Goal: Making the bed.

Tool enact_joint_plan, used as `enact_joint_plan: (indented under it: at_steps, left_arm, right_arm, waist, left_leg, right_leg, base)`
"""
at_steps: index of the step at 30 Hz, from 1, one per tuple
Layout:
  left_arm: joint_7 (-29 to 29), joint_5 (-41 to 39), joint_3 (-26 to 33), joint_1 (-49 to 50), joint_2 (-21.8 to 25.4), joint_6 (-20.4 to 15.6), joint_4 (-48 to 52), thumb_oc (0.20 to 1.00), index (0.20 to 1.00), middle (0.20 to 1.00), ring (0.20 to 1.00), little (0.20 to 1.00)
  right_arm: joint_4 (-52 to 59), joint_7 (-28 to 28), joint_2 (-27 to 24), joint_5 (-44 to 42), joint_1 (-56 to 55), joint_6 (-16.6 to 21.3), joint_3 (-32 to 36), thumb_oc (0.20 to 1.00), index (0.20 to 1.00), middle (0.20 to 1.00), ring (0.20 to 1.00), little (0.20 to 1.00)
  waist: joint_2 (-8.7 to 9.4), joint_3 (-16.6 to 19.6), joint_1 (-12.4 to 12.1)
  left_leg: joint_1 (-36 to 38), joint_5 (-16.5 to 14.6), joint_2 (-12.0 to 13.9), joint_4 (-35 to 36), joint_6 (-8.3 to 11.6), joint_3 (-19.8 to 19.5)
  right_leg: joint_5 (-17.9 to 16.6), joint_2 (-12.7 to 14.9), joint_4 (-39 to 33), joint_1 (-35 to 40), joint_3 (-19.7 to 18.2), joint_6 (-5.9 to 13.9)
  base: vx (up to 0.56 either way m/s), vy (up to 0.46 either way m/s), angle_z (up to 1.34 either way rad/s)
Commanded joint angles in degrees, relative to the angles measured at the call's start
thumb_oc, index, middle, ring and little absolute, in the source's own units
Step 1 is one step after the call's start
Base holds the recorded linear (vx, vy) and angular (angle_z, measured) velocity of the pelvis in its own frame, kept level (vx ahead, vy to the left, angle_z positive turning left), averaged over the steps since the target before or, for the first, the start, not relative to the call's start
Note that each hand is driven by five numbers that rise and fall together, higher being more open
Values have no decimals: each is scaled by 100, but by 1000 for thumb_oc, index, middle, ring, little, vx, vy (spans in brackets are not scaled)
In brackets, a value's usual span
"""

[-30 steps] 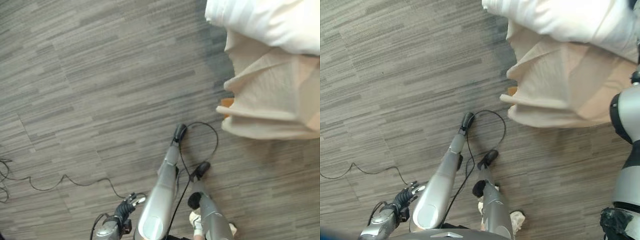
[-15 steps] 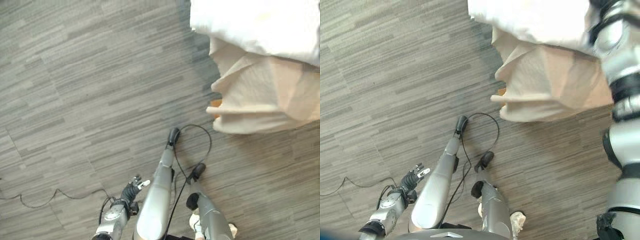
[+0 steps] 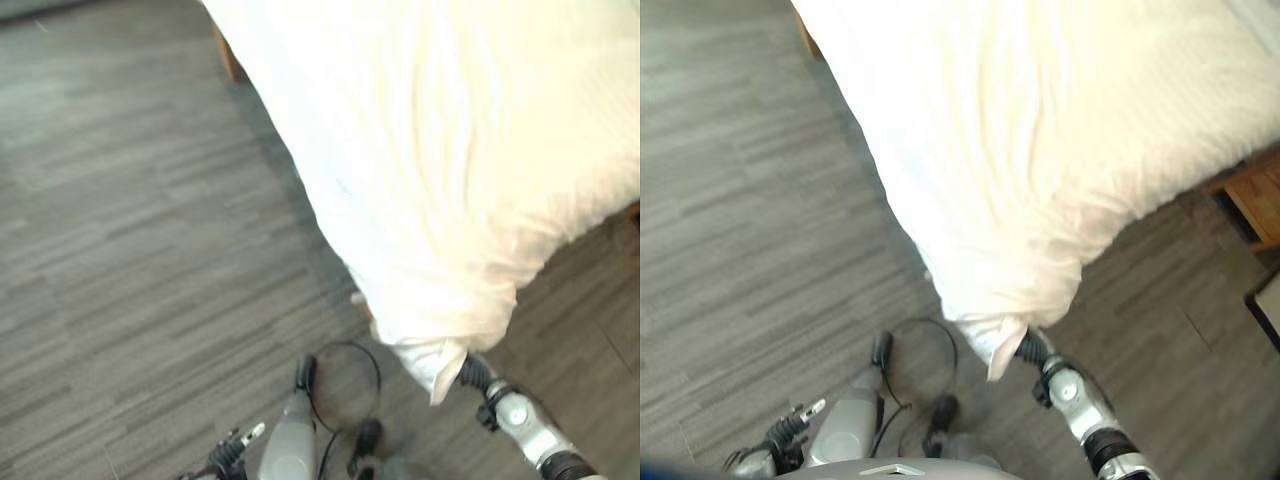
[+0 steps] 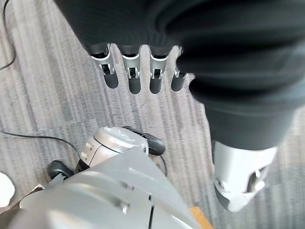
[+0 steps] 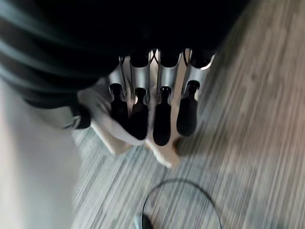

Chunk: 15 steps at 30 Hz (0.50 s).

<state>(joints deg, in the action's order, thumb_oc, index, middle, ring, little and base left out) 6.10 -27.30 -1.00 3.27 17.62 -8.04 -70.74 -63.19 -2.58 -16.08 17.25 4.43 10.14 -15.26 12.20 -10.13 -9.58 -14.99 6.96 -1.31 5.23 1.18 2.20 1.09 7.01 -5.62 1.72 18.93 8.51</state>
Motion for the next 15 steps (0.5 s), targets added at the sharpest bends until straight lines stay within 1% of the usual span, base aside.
enact_joint_plan:
  at_steps: [1, 3, 4, 5, 8, 9, 10, 11, 12, 13, 14, 15]
  left_arm:
    - [102, 423, 100, 191, -47, 178, -462, 1000, 1000, 1000, 1000, 1000]
    - [156, 583, 198, 253, -35, 204, -606, 1000, 1000, 1000, 1000, 1000]
    - [198, 646, 290, 250, -31, 254, -725, 1000, 1000, 1000, 1000, 1000]
    - [149, 652, 376, 253, -7, 265, -796, 1000, 1000, 1000, 1000, 1000]
    - [132, 757, 346, 336, 5, 250, -760, 1000, 1000, 1000, 1000, 1000]
    - [131, 757, 343, 336, 1, 250, -759, 1000, 1000, 1000, 1000, 1000]
    - [120, 756, 332, 361, -11, 219, -727, 1000, 1000, 1000, 1000, 1000]
    - [98, 729, 356, 392, -37, 190, -677, 1000, 1000, 1000, 1000, 1000]
    - [76, 678, 395, 404, -69, 162, -618, 1000, 1000, 1000, 1000, 1000]
    - [50, 637, 458, 412, -114, 149, -574, 1000, 1000, 1000, 1000, 1000]
    - [22, 681, 483, 390, -191, 120, -548, 1000, 1000, 1000, 1000, 1000]
    - [21, 682, 478, 391, -191, 119, -550, 1000, 1000, 1000, 1000, 1000]
  right_arm:
    - [-1095, -341, -346, -585, -1346, -836, -360, 1000, 1000, 1000, 1000, 1000]
    - [-1694, -425, -263, -826, -1360, -949, -99, 1000, 1000, 1000, 1000, 1000]
    - [-2102, -293, -419, -1455, -1147, -1002, 483, 1000, 1000, 1000, 1000, 1000]
    - [-2132, -68, -711, -1959, -988, -954, 967, 1000, 1000, 1000, 1000, 1000]
    - [-1909, 120, -1223, -2191, -862, -866, 1383, 1000, 1000, 1000, 1000, 1000]
    - [-1904, 120, -1228, -2190, -868, -870, 1387, 1000, 1000, 1000, 1000, 1000]
    - [-1602, 178, -1415, -2329, -864, -818, 1547, 1000, 1000, 1000, 1000, 1000]
    - [-859, 270, -1611, -2623, -922, -711, 1810, 1000, 1000, 1000, 1000, 1000]
    - [69, 378, -1696, -2881, -1035, -588, 2049, 1000, 1000, 1000, 1000, 1000]
    - [1265, 422, -1743, -3202, -1148, -422, 2285, 1000, 1000, 1000, 1000, 1000]
    - [2450, 415, -1648, -3465, -1317, -106, 2524, 200, 200, 200, 200, 200]
    - [2475, 416, -1644, -3462, -1338, -119, 2536, 200, 200, 200, 200, 200]
  waist:
    - [-185, 28, 181]
    - [-245, 201, 170]
    - [-321, 348, 194]
    - [-366, 437, 223]
    - [-398, 548, 281]
    - [-403, 545, 277]
    - [-412, 558, 313]
    - [-428, 571, 377]
    - [-442, 569, 442]
    - [-457, 559, 515]
    - [-495, 562, 584]
    - [-496, 563, 580]
  left_leg:
    - [476, -174, 290, -23, 86, 322]
    - [568, -205, 271, -23, 76, 321]
    - [656, -233, 265, -23, 75, 334]
    - [728, -260, 259, -23, 72, 354]
    - [773, -272, 274, -23, 74, 374]
    - [777, -273, 275, -23, 75, 375]
    - [798, -274, 281, -23, 77, 393]
    - [820, -273, 287, -23, 79, 420]
    - [830, -282, 287, -23, 79, 446]
    - [863, -297, 299, -23, 84, 477]
    - [853, -281, 308, -23, 83, 498]
    - [854, -282, 308, -23, 83, 497]
  right_leg:
    - [-403, 36, 68, -308, -4, 8]
    - [-376, 45, 62, -199, 5, 6]
    - [-375, 54, 62, -144, 5, 20]
    - [-376, 63, 62, -106, -16, 21]
    - [-392, 55, 62, -98, -63, 25]
    - [-392, 54, 62, -95, -64, 24]
    - [-399, 54, 62, -83, -85, 25]
    - [-413, 56, 62, -82, -127, 28]
    - [-418, 56, 62, -91, -172, 30]
    - [-420, 59, 62, -84, -205, 33]
    - [-433, 56, 62, -116, -224, 29]
    - [-433, 55, 62, -114, -223, 29]
  base:
    - [60, -9, -5]
    - [88, -14, -15]
    - [61, -11, -25]
    - [54, -8, -30]
    - [4, -15, -21]
    - [-9, -3, -4]
    - [-13, 7, 5]
    - [-26, 13, 6]
    - [0, 0, 0]
    - [-44, 20, -2]
    - [-31, 13, -6]
    - [-24, 10, -9]
